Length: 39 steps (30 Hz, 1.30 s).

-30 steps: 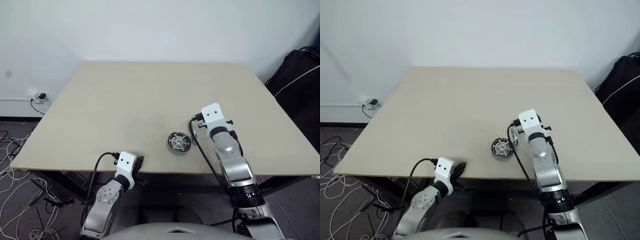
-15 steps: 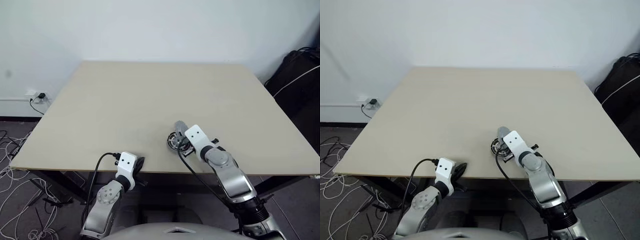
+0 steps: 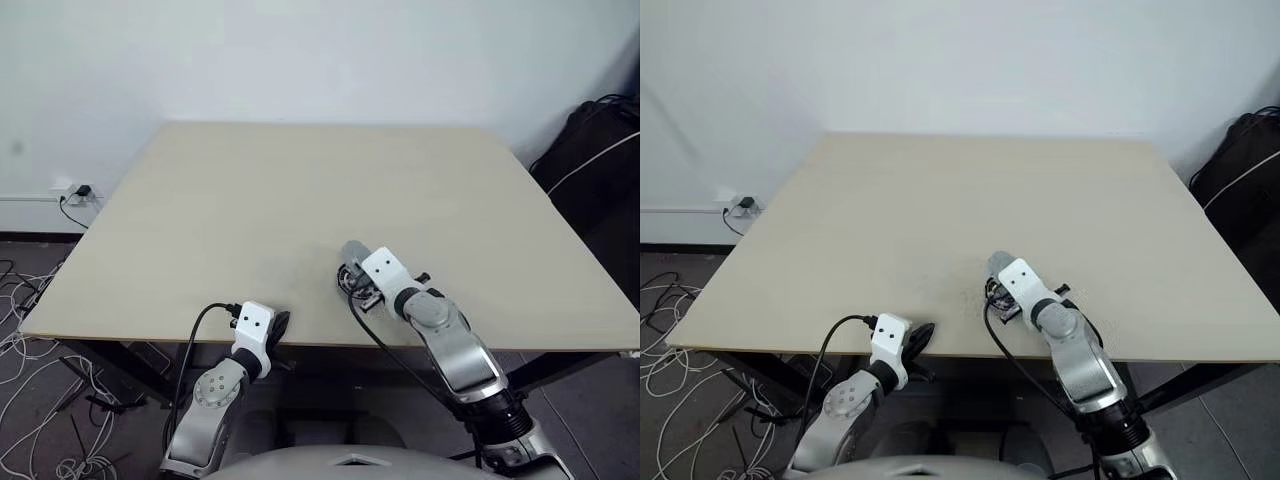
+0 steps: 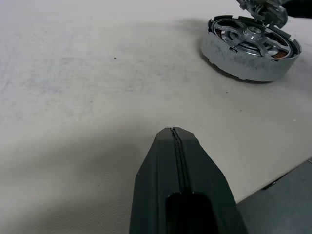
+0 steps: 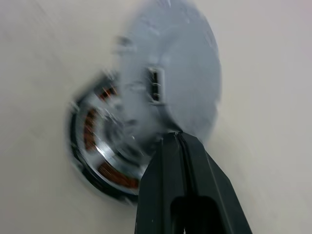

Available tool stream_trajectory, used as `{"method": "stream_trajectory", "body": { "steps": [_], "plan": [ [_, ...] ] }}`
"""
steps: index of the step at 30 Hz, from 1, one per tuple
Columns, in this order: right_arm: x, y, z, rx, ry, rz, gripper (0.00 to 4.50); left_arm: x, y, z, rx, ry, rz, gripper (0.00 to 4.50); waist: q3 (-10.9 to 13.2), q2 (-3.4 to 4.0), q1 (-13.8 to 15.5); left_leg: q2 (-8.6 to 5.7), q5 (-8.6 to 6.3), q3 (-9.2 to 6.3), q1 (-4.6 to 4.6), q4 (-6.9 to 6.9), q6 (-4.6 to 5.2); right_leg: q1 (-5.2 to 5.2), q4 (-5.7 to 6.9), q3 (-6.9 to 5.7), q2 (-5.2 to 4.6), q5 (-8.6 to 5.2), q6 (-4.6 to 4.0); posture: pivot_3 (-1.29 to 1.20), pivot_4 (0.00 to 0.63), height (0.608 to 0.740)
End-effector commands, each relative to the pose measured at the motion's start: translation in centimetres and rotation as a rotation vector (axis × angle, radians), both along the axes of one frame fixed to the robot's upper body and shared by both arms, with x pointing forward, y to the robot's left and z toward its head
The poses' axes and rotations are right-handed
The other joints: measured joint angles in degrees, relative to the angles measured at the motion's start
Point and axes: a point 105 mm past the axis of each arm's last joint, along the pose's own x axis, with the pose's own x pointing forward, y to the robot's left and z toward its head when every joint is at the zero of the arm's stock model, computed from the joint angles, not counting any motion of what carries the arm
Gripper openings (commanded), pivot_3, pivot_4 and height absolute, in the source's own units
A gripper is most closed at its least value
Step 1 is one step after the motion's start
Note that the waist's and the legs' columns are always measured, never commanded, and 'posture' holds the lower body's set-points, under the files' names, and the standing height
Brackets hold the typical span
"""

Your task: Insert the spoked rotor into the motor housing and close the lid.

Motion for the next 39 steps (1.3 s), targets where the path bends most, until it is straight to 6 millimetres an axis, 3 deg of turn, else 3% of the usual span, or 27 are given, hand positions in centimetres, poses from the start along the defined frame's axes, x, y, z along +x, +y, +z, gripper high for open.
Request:
{"method": "stream_trajectory", "body": {
  "steps": [1,6,8,13,21,30,39],
  "plan": [
    [0.6,-2.5,0.0,-0.075,0.014,-0.089,0.03,0.5,-0.2,1.4,-0.015,-0.055,0.000,0.00,0.0,-0.01,0.1,0.00,0.00,0.00,0.00,0.00,0.00,0.00,0.00,-0.01,0.00,0.00,0.00,0.00,0.000,0.740],
    [2.5,-4.7,1.7,-0.082,-0.117,-0.224,0.03,0.5,-0.2,1.3,-0.015,-0.053,-0.002,0.00,0.0,0.02,-0.1,0.00,0.00,0.00,-0.01,-0.01,0.00,-0.02,0.00,0.00,0.00,0.00,0.00,0.00,0.000,0.740],
    [3.6,-4.0,3.1,-0.041,-0.235,-0.200,0.03,0.5,-0.2,1.2,-0.016,-0.052,-0.006,0.00,0.0,0.03,-0.1,0.00,0.00,0.00,0.00,-0.01,0.00,-0.02,0.01,0.00,0.01,0.00,0.00,0.00,0.000,0.740],
    [4.7,-1.9,3.9,0.051,-0.332,-0.090,0.03,0.6,-0.3,1.1,-0.015,-0.051,-0.011,0.00,0.0,0.01,0.0,0.00,0.00,0.01,0.00,-0.01,0.00,0.01,-0.02,-0.15,0.10,0.00,0.00,0.00,0.000,0.740],
    [5.0,0.1,3.3,0.209,-0.254,0.092,0.03,0.6,0.0,0.9,-0.010,-0.049,-0.003,0.00,0.1,0.00,-0.1,-0.01,0.02,0.02,0.32,0.04,0.05,0.39,-0.04,-0.17,0.15,0.04,0.08,0.00,0.000,0.740],
    [4.9,-0.3,1.1,0.227,-0.111,0.203,0.03,0.5,0.1,0.7,-0.014,-0.046,0.007,0.00,0.1,0.01,0.0,0.02,0.01,-0.01,0.48,0.02,0.04,0.53,-0.07,-0.16,0.04,0.04,0.07,0.00,0.000,0.740],
    [2.9,0.3,-1.8,0.221,0.119,0.339,0.03,0.6,0.0,0.6,-0.016,-0.046,0.009,0.00,0.0,0.05,-0.1,0.02,0.01,-0.03,0.50,0.00,0.04,0.54,-0.08,-0.01,-0.06,0.04,0.05,0.00,0.000,0.740]
  ]
}}
